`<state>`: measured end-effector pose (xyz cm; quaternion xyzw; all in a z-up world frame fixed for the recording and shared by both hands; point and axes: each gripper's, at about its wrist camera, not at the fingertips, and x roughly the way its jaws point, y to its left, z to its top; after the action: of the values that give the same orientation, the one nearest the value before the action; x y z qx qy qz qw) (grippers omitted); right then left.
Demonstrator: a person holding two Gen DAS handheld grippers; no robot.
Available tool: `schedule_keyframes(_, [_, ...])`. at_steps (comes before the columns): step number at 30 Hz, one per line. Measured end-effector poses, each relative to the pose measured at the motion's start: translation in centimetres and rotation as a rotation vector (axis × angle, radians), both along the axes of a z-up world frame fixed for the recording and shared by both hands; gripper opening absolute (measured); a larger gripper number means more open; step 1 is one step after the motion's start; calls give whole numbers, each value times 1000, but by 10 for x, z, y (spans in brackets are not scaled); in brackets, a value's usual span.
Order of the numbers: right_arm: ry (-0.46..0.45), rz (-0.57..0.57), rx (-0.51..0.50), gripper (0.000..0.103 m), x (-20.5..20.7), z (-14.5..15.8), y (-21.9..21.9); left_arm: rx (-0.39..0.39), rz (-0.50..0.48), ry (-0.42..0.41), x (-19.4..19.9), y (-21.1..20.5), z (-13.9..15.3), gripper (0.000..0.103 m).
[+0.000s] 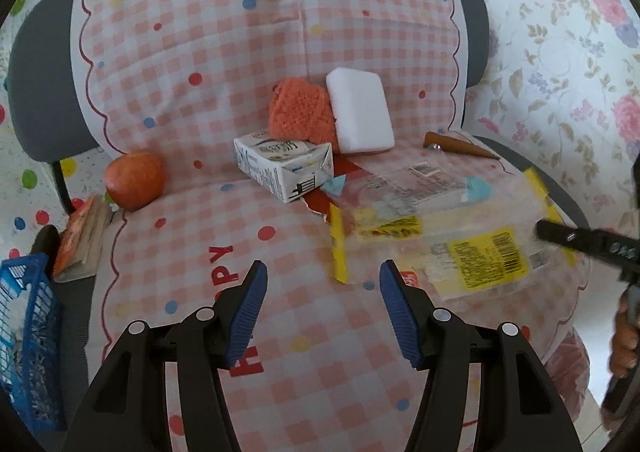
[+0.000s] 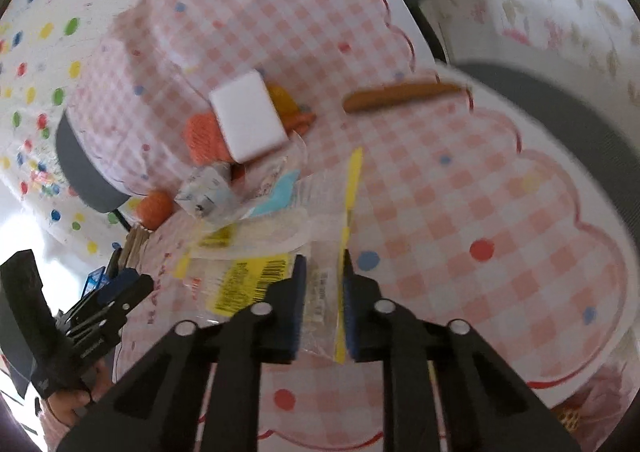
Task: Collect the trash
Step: 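Close the right tool on the clear bag with yellow label, then lift the yellow-labelled bag with the right tool while the left tool grasps a clear wrapper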
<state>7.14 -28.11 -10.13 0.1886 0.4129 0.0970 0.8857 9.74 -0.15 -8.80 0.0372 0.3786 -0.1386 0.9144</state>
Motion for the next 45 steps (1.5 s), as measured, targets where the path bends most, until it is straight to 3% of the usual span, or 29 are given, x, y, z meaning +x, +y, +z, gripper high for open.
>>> schedule_keyframes(5, [-122, 9, -197, 9, -38, 65, 1, -11, -23, -28, -9, -6, 13, 59])
schedule_keyframes(8, [-212, -51, -333, 3, -58, 99, -6, -18, -43, -29, -9, -16, 13, 59])
schedule_keyframes(12, [-340, -169, -513, 2, -74, 128, -19, -16, -74, -5, -3, -33, 3, 59])
schedule_keyframes(15, [-357, -196, -543, 2, -66, 123, -24, 3, -95, 10, 2, -46, -5, 60])
schedule_keyframes(18, [-352, -195, -559, 2, -56, 109, -22, 40, -121, 23, 13, -66, -18, 68])
schedule_keyframes(24, [-319, -150, -512, 2, -34, 88, -14, 218, -150, 26, 33, -99, -46, 71])
schedule_keyframes(30, [-311, -119, -489, 2, -16, 77, -9, 151, -171, 82, 55, -95, -51, 71])
schedule_keyframes(33, [-310, -117, -483, 2, -12, 75, -7, 141, -173, 83, 59, -96, -51, 60])
schedule_keyframes(36, [-309, -118, -485, 2, -11, 76, -7, 163, -133, 42, 55, -96, -46, 27])
schedule_keyframes(38, [-310, -122, -488, 2, -11, 77, -8, 124, -117, 39, 53, -92, -40, 18])
schedule_keyframes(40, [-313, -129, -485, 2, -14, 78, -10, 74, -102, 13, 46, -83, -27, 2])
schedule_keyframes(42, [-315, -137, -482, 2, -19, 80, -13, 21, -96, -17, 38, -73, -11, 1])
schedule_keyframes(45, [-326, -146, -462, 2, -32, 87, -16, -157, -119, -28, 18, -50, 24, 1])
